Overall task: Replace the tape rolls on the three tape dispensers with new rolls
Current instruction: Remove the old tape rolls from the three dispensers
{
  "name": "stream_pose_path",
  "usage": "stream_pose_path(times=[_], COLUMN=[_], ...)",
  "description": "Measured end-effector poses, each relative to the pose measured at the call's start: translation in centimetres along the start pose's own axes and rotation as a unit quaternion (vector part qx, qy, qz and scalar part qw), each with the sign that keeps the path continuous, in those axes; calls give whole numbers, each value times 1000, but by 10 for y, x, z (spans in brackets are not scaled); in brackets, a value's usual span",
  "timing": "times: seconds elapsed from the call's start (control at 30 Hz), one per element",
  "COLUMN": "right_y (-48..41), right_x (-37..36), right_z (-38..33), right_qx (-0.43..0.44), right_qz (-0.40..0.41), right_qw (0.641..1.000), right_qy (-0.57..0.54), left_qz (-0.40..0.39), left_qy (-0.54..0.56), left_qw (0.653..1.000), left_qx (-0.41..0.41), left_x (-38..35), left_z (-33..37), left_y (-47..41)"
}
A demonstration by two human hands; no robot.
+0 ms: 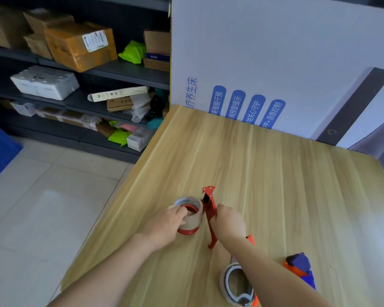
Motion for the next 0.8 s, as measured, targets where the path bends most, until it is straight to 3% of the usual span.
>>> stream_pose_path(times=[0.23, 0.6, 0.8], right_y=[-53, -127, -145], right_x=[17, 17, 11], right_z=[-4, -16, -17], right_qx=[-20, -35, -26], right_qz=[17, 22, 34], right_qw=[1000, 999, 999], right_qy=[1, -11, -20], left_qz=[88, 93, 73], left_qy=[-13, -60, -3], left_qw=[996, 993, 997], left_qx=[-3, 36, 8], left_x=[58, 78, 56], left_z=[-16, -56, -64], left_y=[-70, -200, -236])
Point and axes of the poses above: each hand's wrist, its own y-axis away from the middle knuckle, its own x-axis out of the back of the hand, z = x × y, the point moved 9 cm from there along -y, towards the middle knuckle, and after that the axes turned 10 degrees about x, right-handed, at the moved point
